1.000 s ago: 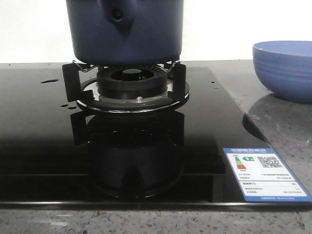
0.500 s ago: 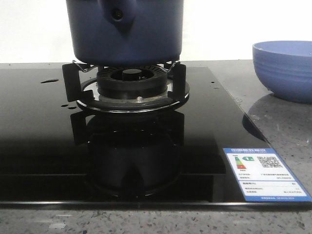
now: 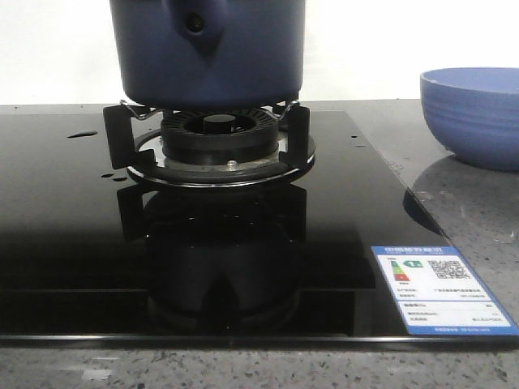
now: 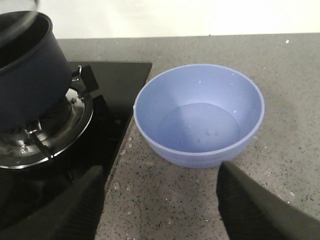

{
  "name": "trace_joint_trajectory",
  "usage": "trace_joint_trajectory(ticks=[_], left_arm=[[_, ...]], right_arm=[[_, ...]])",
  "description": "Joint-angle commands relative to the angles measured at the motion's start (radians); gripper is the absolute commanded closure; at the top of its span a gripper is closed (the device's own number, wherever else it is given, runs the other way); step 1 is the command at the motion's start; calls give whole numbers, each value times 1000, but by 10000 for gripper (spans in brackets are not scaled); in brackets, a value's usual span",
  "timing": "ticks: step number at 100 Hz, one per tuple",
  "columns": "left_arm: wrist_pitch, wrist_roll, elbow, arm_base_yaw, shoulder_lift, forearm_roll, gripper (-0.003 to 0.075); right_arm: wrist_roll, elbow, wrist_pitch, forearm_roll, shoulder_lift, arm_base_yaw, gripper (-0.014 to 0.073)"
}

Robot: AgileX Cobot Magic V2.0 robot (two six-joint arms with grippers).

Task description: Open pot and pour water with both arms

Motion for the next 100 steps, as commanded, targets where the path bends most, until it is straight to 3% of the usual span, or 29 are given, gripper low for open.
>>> trace_joint_trajectory(ticks=[1, 23, 50, 82, 89, 100], left_arm=[[3, 3, -61, 36, -86, -65, 353], [30, 3, -64, 163, -142, -63, 353], [138, -30, -64, 322, -158, -61, 353], [187, -44, -64, 408, -158, -57, 353], [187, -44, -64, 408, -158, -57, 353], [187, -44, -64, 408, -158, -57, 353]], right_arm=[[-9, -89, -12, -17, 73, 2, 158], [90, -294, 122, -100, 347, -14, 158], [125, -554, 272, -141, 688, -140, 158], [125, -614, 326, -135, 936, -230, 163], [125, -614, 321, -132, 965, -230, 214], [125, -614, 311, -107, 990, -230, 387]])
